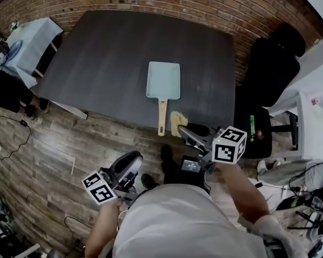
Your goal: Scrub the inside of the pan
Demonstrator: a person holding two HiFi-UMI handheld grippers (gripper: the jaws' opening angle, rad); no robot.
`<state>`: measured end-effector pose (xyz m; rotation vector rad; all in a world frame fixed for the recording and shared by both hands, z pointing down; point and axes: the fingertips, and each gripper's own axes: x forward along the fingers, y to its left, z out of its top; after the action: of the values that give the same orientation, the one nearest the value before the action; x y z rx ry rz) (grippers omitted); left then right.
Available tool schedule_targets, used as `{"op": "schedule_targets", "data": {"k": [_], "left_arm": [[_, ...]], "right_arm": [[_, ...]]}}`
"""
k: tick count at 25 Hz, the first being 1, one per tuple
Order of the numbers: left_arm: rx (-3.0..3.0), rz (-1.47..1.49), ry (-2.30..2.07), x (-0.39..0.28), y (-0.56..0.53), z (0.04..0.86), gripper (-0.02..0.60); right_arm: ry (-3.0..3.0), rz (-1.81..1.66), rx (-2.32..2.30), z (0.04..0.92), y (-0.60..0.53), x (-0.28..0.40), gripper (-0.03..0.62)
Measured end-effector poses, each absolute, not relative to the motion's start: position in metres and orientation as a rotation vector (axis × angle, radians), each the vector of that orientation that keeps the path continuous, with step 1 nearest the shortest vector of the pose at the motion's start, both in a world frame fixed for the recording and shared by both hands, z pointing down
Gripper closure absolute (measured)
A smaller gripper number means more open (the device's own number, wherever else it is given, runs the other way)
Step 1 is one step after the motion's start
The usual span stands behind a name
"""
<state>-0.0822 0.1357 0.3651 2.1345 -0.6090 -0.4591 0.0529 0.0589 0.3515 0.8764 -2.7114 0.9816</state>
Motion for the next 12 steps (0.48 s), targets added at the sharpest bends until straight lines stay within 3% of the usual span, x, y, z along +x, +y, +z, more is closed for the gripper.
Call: {"op": "schedule_targets", "data": {"k": [12], "left_arm": [[1.986, -0.152, -0.728, -0.014, 0.040, 0.458, 0.344]], "right_arm": [[-2.551, 0.925, 0.856, 0.395, -0.066, 0.094, 0.553]]}}
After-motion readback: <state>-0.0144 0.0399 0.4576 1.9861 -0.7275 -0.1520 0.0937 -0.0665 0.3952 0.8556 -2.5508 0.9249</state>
